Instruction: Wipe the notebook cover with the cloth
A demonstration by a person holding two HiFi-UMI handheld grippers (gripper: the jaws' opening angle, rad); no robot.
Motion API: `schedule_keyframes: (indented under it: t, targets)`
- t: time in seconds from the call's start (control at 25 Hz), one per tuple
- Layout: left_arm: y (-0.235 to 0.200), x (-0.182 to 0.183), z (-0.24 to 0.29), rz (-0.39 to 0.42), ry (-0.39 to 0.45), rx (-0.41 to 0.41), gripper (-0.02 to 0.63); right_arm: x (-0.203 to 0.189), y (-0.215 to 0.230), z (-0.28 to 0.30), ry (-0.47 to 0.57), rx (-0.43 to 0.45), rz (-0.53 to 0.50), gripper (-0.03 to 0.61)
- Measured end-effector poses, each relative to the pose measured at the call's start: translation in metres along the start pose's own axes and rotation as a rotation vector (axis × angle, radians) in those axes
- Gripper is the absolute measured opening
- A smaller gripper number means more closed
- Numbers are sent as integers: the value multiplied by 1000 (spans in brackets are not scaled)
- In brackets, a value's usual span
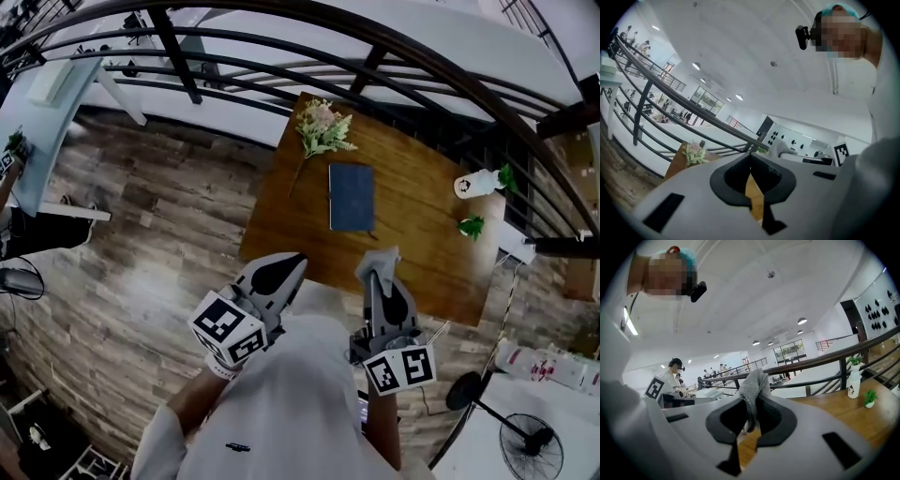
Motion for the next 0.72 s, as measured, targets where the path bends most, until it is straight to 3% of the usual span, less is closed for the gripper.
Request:
schedule_keyframes:
  t: [0.36, 0.72]
  targets:
    - [-22, -19, 35, -75, -74, 79, 18, -7, 37, 38, -99, 69, -58, 23]
    - [-56, -52, 81, -123, -137, 149, 18, -17, 76, 97, -141, 152, -2, 28]
Point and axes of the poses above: the fingertips, and each gripper's own axes: z forward along the fingers, y to its right, x out of its top, the point moved 3 cm from there along -z, backward along the fingers, and after that the axes turned 2 degrees about y, right-handed, at the moved point
